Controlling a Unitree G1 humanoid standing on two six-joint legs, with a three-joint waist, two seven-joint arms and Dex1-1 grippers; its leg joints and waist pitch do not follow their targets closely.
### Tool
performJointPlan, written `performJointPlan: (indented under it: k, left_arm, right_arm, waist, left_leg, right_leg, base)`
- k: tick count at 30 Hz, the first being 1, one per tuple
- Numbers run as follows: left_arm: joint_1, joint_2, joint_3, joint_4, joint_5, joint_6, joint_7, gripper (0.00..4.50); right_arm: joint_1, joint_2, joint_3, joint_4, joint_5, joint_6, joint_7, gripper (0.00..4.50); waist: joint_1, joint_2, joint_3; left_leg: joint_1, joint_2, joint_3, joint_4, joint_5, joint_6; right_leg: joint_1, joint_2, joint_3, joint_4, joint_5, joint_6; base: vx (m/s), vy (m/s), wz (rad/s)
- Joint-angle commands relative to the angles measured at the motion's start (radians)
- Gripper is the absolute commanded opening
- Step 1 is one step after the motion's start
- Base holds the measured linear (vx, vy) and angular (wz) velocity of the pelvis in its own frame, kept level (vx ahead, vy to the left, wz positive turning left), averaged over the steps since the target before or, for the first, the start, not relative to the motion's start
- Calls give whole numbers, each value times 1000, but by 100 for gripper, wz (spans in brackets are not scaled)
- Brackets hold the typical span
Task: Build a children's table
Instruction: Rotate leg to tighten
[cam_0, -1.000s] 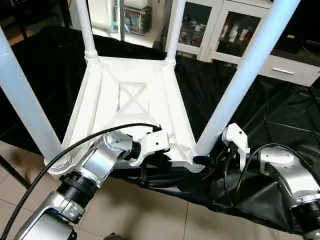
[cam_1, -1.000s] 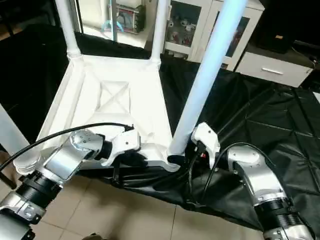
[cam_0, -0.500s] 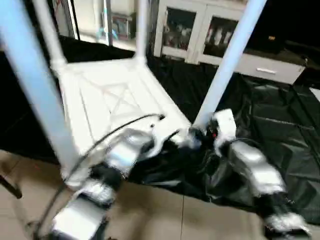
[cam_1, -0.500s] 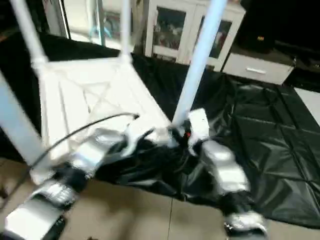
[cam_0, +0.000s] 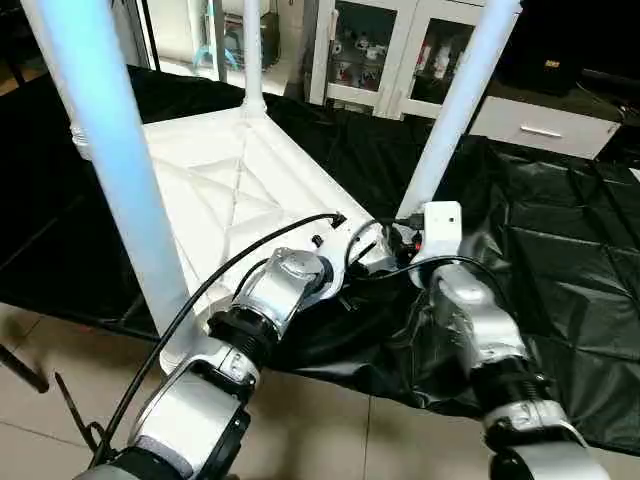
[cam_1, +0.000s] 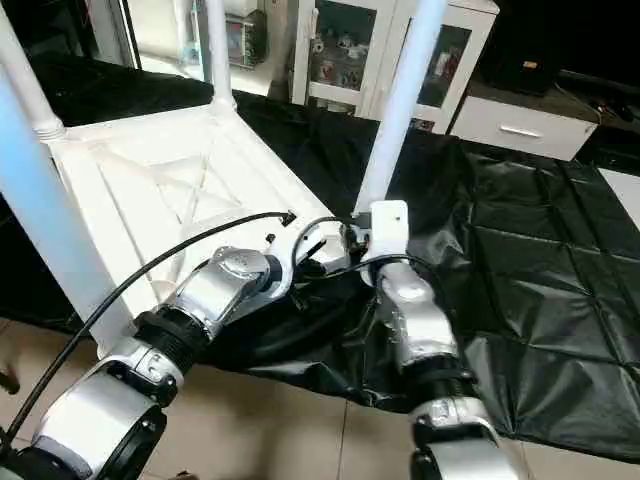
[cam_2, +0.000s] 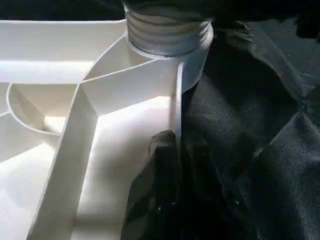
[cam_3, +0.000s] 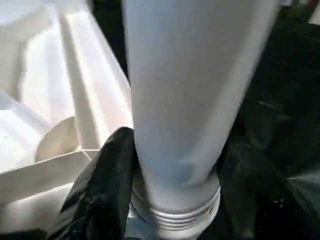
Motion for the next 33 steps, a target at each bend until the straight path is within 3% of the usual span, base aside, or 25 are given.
performJointPlan:
  k: [1,5,7,8,9,10,12,16,17,19,20,21,27,31,33]
  left_arm:
    - [-15,40,20,-4,3,-68,19,0]
    - [11,66,8,-23,3,-82,-25,0]
    - [19,74,2,-31,3,-86,-42,0]
    - [30,86,-12,-44,5,-109,-75,0]
    - [65,120,-42,-95,1,-135,-163,0]
    - [72,127,-49,-107,0,-142,-183,0]
    - [104,156,-74,-157,-7,-150,-261,0]
    - [143,195,-102,-234,-30,-125,-350,0]
    - [164,222,-122,-278,-43,-121,-407,0]
    - [175,235,-130,-302,-50,-108,-435,0]
    - [180,244,-136,-313,-49,-109,-451,0]
    - [184,251,-141,-323,-48,-108,-465,0]
    - [193,260,-142,-347,-41,-102,-487,0]
    - [194,262,-151,-360,-39,-93,-495,0]
    - [195,264,-154,-364,-38,-91,-496,0]
  right_arm:
    - [55,-16,13,-33,17,24,60,274]
    - [112,-56,37,-129,26,43,131,309]
    - [126,-66,38,-153,34,49,155,309]
    - [140,-82,41,-177,42,53,182,329]
    - [167,-138,42,-229,69,73,270,340]
    - [172,-149,42,-239,74,76,288,348]
    - [187,-198,36,-269,92,89,358,362]
    - [193,-279,33,-290,127,118,491,397]
    - [205,-349,50,-308,152,136,618,405]
    - [215,-391,65,-319,165,147,697,428]
    - [218,-419,78,-321,161,146,735,437]
    - [220,-455,96,-321,157,141,790,440]
    - [213,-511,128,-320,164,150,896,445]
    - [142,-479,171,-224,89,81,881,445]
    - [128,-466,178,-209,82,76,880,445]
  waist:
    - [4,3,-51]
    - [6,1,-51]
    - [-2,1,-51]
    - [-4,1,-52]
    - [-6,2,-51]
    - [-1,2,-51]
    - [2,2,-49]
    - [13,5,-47]
    - [17,4,-48]
    - [23,5,-48]
    - [22,-3,-50]
    - [24,-5,-50]
    - [25,-7,-49]
    - [21,-9,-50]
    - [22,-8,-53]
  left_leg:
    - [16,41,-15,-82,-190,21]
    - [8,40,-19,-84,-169,28]
    - [9,42,-18,-82,-166,33]
    - [9,41,-17,-81,-163,34]
    - [9,41,-16,-80,-152,44]
    - [9,44,-17,-79,-153,54]
    - [11,46,-12,-78,-133,72]
    - [17,50,-8,-80,-161,62]
    - [20,51,-6,-79,-163,58]
    - [22,54,-3,-78,-141,66]
    - [18,51,-3,-76,-117,74]
    - [17,50,-2,-74,-106,82]
    - [16,50,-2,-72,-125,85]
    - [17,49,-1,-71,-116,79]
    - [19,49,-1,-69,-88,83]
  right_leg:
    - [36,-57,36,-79,-63,-209]
    - [43,-57,35,-79,-65,-194]
    - [39,-56,35,-77,-55,-209]
    - [38,-56,35,-77,-53,-213]
    - [37,-56,36,-76,-41,-224]
    - [43,-57,36,-76,-33,-225]
    - [38,-56,38,-73,-15,-232]
    - [32,-56,38,-76,-70,-237]
    - [29,-56,37,-75,-64,-240]
    - [28,-55,37,-71,-21,-247]
    - [34,-54,36,-66,8,-250]
    - [34,-56,36,-66,14,-251]
    - [33,-60,37,-70,-34,-251]
    - [29,-59,35,-70,-47,-256]
    - [31,-58,36,-63,-4,-265]
  base:
    - [0,0,0]
    - [0,0,0]
    - [0,0,0]
    - [0,0,0]
    - [0,0,0]
    - [0,0,0]
    - [0,0,0]
    - [0,0,0]
    - [0,0,0]
    - [0,0,0]
    - [0,0,0]
    - [0,0,0]
    - [0,0,0]
    - [0,0,0]
    - [0,0,0]
